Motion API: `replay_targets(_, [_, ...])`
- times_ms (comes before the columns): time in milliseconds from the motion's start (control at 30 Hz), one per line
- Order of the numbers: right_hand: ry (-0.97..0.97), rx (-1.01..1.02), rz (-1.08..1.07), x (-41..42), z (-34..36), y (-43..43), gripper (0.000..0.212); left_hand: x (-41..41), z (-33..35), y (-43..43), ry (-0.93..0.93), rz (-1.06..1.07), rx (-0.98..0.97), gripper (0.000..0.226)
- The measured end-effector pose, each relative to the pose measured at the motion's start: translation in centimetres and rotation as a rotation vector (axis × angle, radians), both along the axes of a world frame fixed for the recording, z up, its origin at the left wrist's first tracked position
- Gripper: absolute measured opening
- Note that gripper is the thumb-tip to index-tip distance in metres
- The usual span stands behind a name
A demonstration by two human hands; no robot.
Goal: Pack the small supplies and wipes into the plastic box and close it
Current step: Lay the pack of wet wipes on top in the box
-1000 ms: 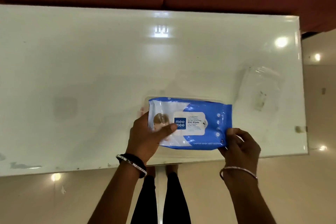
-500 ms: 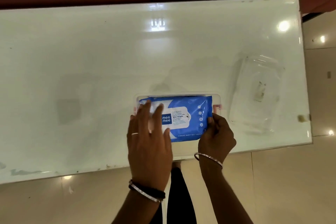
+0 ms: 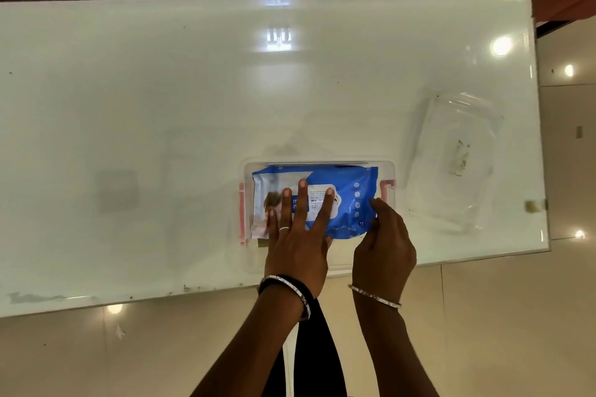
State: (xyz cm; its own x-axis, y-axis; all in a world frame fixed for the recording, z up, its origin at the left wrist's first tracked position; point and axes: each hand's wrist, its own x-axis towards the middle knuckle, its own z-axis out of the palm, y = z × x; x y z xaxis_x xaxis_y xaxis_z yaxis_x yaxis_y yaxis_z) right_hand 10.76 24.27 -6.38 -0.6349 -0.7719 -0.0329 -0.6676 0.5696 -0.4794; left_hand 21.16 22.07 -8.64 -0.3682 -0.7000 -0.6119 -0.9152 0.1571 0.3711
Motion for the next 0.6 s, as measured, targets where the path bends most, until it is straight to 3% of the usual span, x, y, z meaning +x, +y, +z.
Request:
replay_targets(133, [-0.04, 0.112, 0.252, 1.0, 0.0, 0.4, 0.041, 0.2, 0.1, -0.3, 0.011, -0.007, -0.011, 0.076])
replay_targets(300, [-0.208, 0.552, 0.374, 0.4, -1.4, -0.4, 0.076, 0.8, 0.1, 0.2, 0.017, 0.108, -0.191, 0.078])
replay_targets(600, [-0.241, 0.799, 0.611, -0.6, -1.6, -0.8, 0.085, 0.4, -1.4, -1.3, -0.046, 0.15, -0.069, 0.08])
